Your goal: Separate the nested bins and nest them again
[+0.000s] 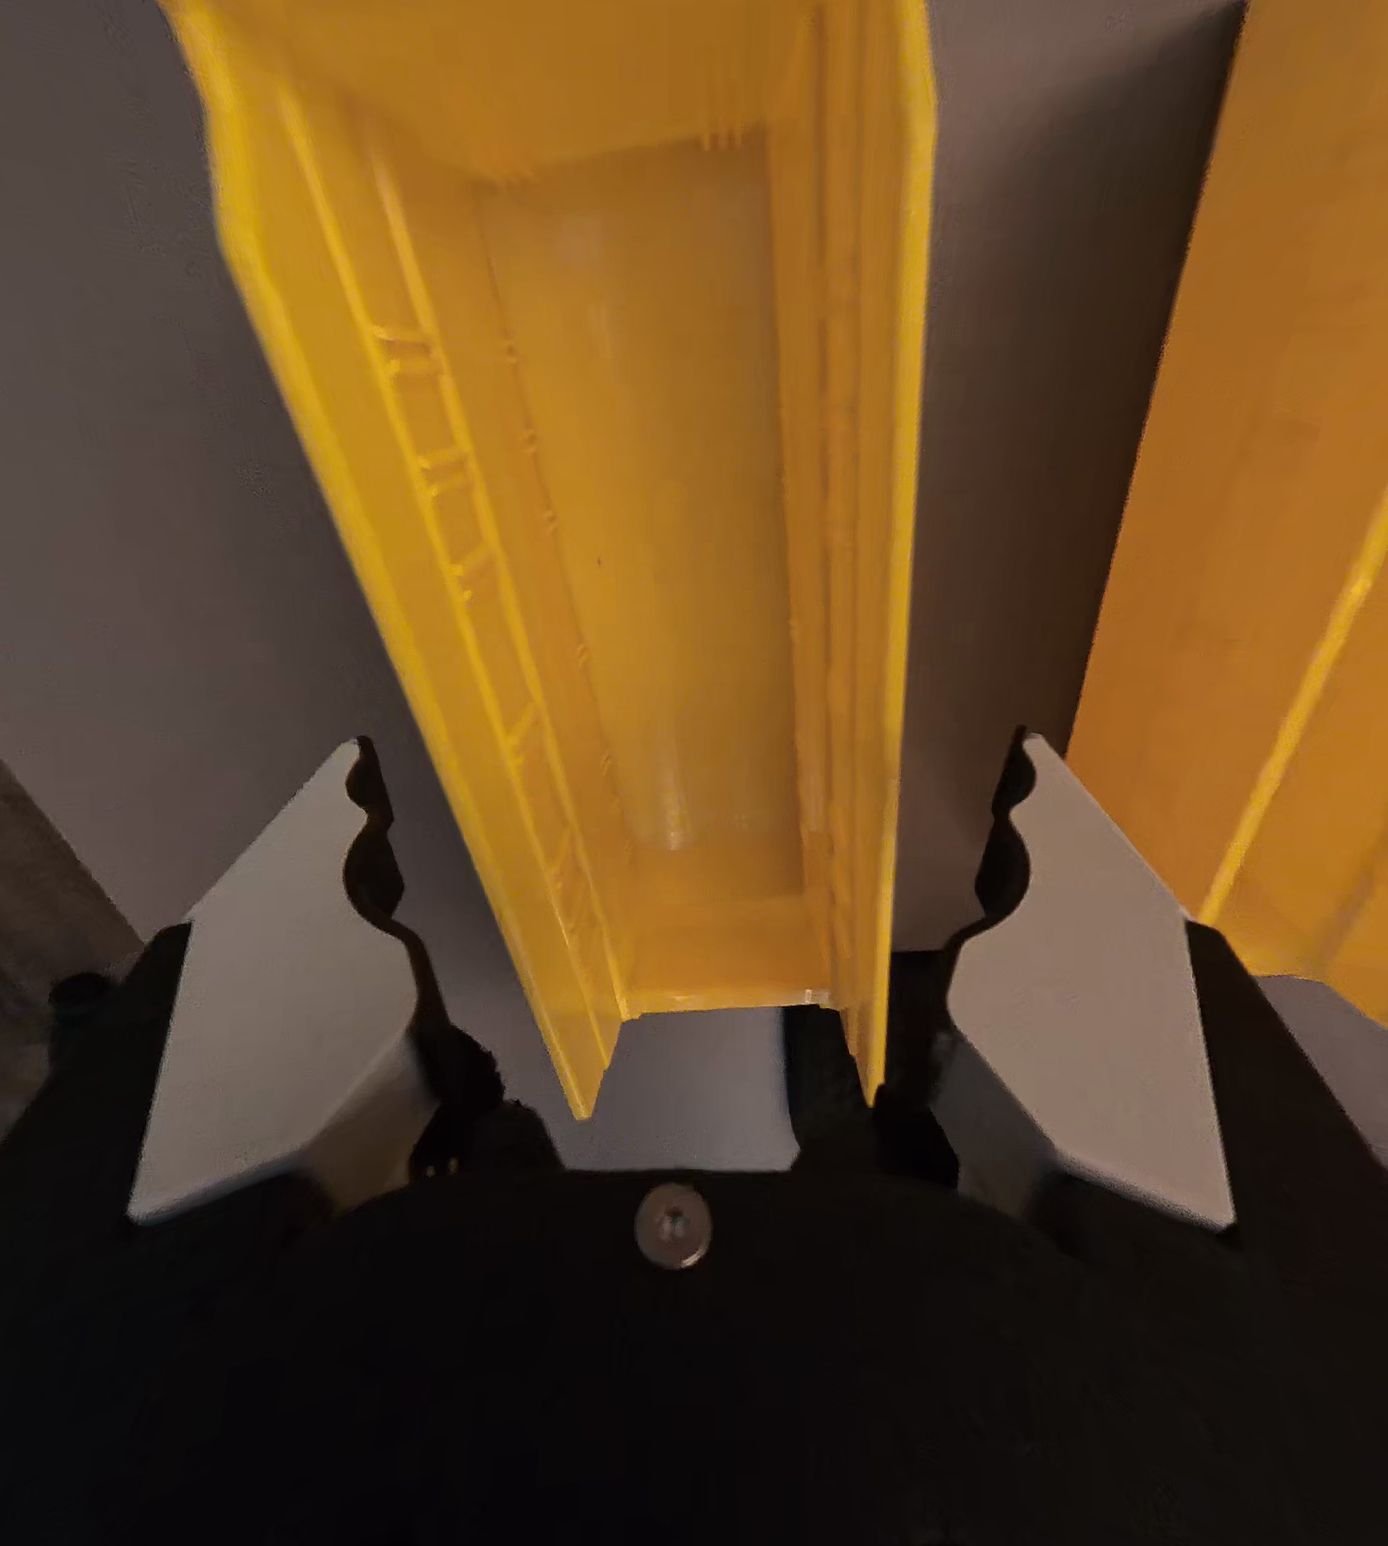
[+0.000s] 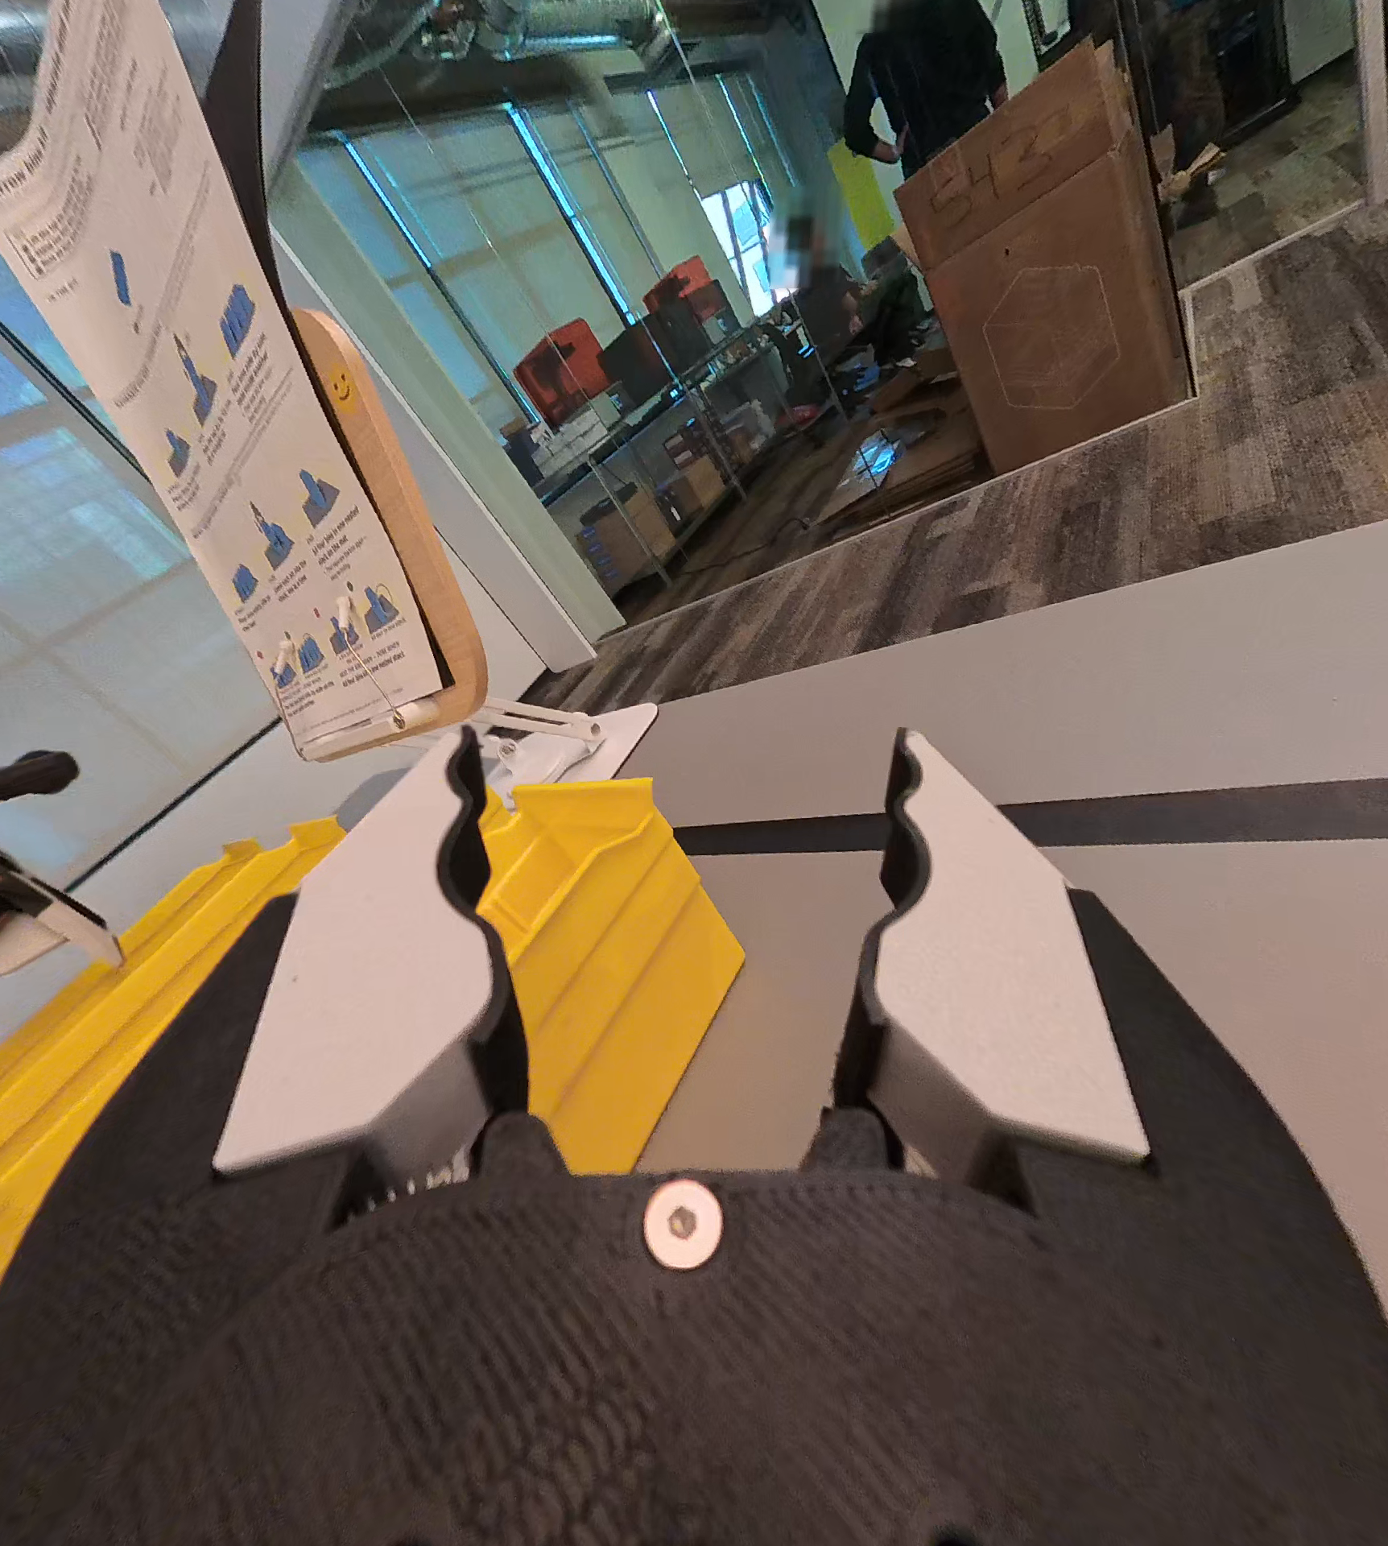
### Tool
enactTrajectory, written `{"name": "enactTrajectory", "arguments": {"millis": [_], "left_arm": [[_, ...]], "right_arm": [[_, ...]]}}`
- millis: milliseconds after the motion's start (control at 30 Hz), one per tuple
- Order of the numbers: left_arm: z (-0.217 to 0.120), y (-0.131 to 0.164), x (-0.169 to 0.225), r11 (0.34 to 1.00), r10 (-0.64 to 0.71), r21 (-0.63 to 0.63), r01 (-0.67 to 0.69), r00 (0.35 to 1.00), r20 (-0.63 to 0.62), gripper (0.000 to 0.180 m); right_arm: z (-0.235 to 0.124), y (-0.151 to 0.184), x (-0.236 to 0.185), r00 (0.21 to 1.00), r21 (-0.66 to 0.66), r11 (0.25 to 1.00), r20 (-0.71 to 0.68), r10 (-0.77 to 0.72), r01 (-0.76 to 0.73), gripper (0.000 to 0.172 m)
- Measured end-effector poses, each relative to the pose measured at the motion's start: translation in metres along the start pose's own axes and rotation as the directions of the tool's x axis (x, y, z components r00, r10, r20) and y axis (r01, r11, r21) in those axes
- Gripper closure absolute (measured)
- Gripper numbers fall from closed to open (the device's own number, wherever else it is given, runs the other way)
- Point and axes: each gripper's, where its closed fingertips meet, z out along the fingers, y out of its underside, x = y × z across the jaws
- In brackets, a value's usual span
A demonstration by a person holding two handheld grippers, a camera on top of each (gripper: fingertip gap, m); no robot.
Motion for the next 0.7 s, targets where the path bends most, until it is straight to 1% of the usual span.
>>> {"name": "enactTrajectory", "arguments": {"millis": [33, 67, 100, 133, 167, 233, 267, 300, 367, 433, 467, 500, 533, 600, 633, 700], "left_arm": [[-0.01, 0.0, -0.001, 1.0, -0.01, 0.027, 0.009, 1.0, 0.021, 0.041], [-0.024, -0.001, -0.004, 0.997, -0.036, 0.07, 0.031, 0.997, 0.066, 0.049], [-0.041, -0.006, -0.003, 0.989, -0.052, 0.141, 0.039, 0.994, 0.095, 0.056], [-0.059, -0.012, 0.009, 0.974, -0.048, 0.226, 0.03, 0.996, 0.073, 0.059], [-0.077, -0.017, 0.03, 0.949, -0.038, 0.313, 0.032, 0.999, 0.014, 0.067], [-0.11, -0.019, 0.086, 0.891, 0.019, 0.451, 0.048, 0.99, -0.143, 0.072], [-0.119, -0.014, 0.117, 0.872, 0.064, 0.487, 0.046, 0.976, -0.208, 0.075], [-0.123, -0.006, 0.146, 0.865, 0.111, 0.502, 0.027, 0.964, -0.243, 0.079], [-0.119, 0.014, 0.196, 0.853, 0.205, 0.517, -0.062, 0.953, -0.224, 0.082], [-0.114, 0.027, 0.234, 0.811, 0.283, 0.567, -0.145, 0.945, -0.163, 0.092], [-0.111, 0.031, 0.249, 0.787, 0.303, 0.597, -0.16, 0.942, -0.147, 0.1], [-0.107, 0.036, 0.264, 0.772, 0.315, 0.616, -0.158, 0.937, -0.154, 0.103], [-0.099, 0.041, 0.277, 0.775, 0.319, 0.615, -0.148, 0.931, -0.178, 0.104], [-0.077, 0.05, 0.297, 0.806, 0.306, 0.58, -0.119, 0.923, -0.235, 0.095], [-0.065, 0.051, 0.302, 0.816, 0.296, 0.566, -0.114, 0.925, -0.24, 0.095], [-0.043, 0.051, 0.304, 0.825, 0.273, 0.55, -0.126, 0.942, -0.194, 0.095]], "right_arm": [[-0.001, -0.002, 0.0, 1.0, 0.009, 1.0, 0.002, 0.01, -0.01, 0.076], [-0.002, -0.004, 0.001, 1.0, 0.017, 1.0, -0.002, 0.016, -0.016, 0.076], [-0.003, -0.006, 0.001, 1.0, 0.028, 1.0, -0.005, 0.015, -0.015, 0.076], [-0.004, -0.007, 0.001, 1.0, 0.036, 0.999, -0.008, 0.01, -0.01, 0.076], [-0.004, -0.009, 0.0, 1.0, 0.04, 0.999, -0.01, 0.004, -0.003, 0.077], [-0.004, -0.009, -0.003, 1.0, 0.041, 0.999, -0.003, -0.003, 0.003, 0.077], [-0.003, -0.01, -0.005, 1.0, 0.041, 0.999, 0.004, -0.003, 0.002, 0.077], [-0.003, -0.01, -0.007, 1.0, 0.044, 0.999, 0.011, 0.0, 0.0, 0.077], [-0.003, -0.011, -0.011, 0.999, 0.052, 0.998, 0.031, 0.017, -0.019, 0.077], [-0.005, -0.016, -0.016, 0.996, 0.073, 0.996, 0.07, 0.054, -0.059, 0.076], [-0.007, -0.02, -0.018, 0.994, 0.089, 0.993, 0.086, 0.067, -0.074, 0.077], [-0.009, -0.023, -0.019, 0.993, 0.104, 0.991, 0.09, 0.072, -0.081, 0.077], [-0.01, -0.024, -0.019, 0.993, 0.113, 0.99, 0.09, 0.072, -0.082, 0.077], [-0.011, -0.025, -0.019, 0.993, 0.116, 0.989, 0.095, 0.077, -0.088, 0.078], [-0.011, -0.025, -0.02, 0.992, 0.116, 0.989, 0.101, 0.08, -0.092, 0.078], [-0.011, -0.025, -0.022, 0.991, 0.118, 0.988, 0.109, 0.083, -0.096, 0.078]]}}
